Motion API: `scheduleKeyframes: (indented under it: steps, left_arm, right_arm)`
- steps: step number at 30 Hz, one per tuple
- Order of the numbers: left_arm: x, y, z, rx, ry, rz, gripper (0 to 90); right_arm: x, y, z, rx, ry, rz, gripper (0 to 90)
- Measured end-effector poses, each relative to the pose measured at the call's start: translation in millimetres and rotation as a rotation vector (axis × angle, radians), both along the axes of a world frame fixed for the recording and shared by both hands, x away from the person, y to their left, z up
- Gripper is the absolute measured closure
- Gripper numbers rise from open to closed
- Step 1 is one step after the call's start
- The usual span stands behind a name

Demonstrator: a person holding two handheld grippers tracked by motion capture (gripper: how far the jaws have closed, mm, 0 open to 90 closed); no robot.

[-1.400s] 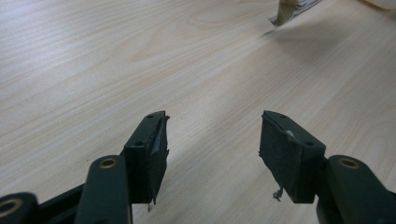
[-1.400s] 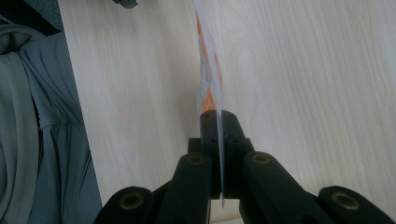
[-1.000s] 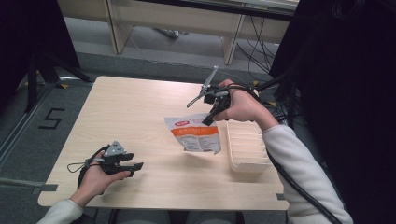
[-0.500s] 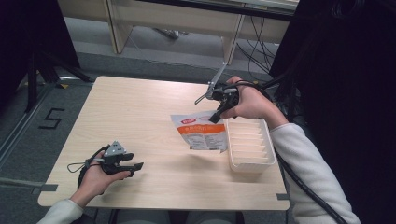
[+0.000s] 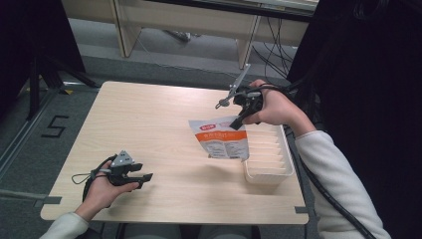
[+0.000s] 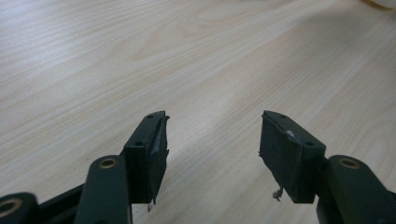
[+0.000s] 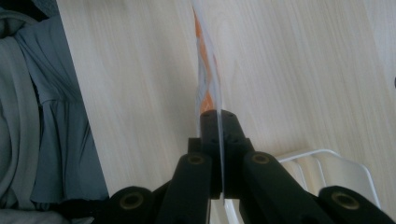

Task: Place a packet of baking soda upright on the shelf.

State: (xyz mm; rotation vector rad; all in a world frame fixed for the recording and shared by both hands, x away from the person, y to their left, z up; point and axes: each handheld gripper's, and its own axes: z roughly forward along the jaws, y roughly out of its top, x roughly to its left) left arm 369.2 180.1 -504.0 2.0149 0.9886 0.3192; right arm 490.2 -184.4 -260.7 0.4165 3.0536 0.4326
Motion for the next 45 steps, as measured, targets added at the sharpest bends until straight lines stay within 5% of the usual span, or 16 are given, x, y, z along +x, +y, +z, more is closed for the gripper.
scheduleKeyframes:
  steps: [2,4,9,10,14,15,18,21,45]
  left_arm:
    - [-0.4,-2.1,-0.8,-0.024,0.0,0.016,40.9]
    - [0.1,0.7,0.2,0.008,0.001,-0.006,41.0]
    - [0.0,0.4,0.1,0.006,0.001,-0.004,41.0]
    - [-0.3,-2.0,-0.8,-0.026,0.005,0.013,41.0]
    - [-0.1,-1.8,-0.7,-0.023,0.005,0.011,41.0]
    - [0.4,1.0,0.5,0.01,0.01,-0.014,41.0]
    - [-0.2,-2.4,-1.0,-0.032,0.007,0.014,41.0]
    - [0.4,0.8,0.4,0.007,0.009,-0.011,40.9]
    - [0.4,1.0,0.1,0.003,0.009,-0.007,40.9]
  right_arm:
    - [-1.7,-1.5,1.2,0.007,0.016,-0.02,90.0]
    - [-0.7,-4.6,2.6,0.001,0.0,-0.012,90.0]
    - [-1.9,-9.8,5.9,0.01,0.003,-0.027,90.0]
    - [-1.7,-11.2,6.6,0.011,0.007,-0.026,90.0]
    - [-1.9,-15.4,8.1,0.003,0.001,-0.032,90.0]
    - [-2.7,-16.1,8.9,0.003,0.006,-0.039,90.0]
    - [-2.9,-18.7,9.4,0.001,0.004,-0.047,90.0]
    - [-3.3,-21.2,10.1,0.001,0.006,-0.048,90.0]
    - [-6.6,-40.6,18.7,-0.015,0.008,-0.088,90.0]
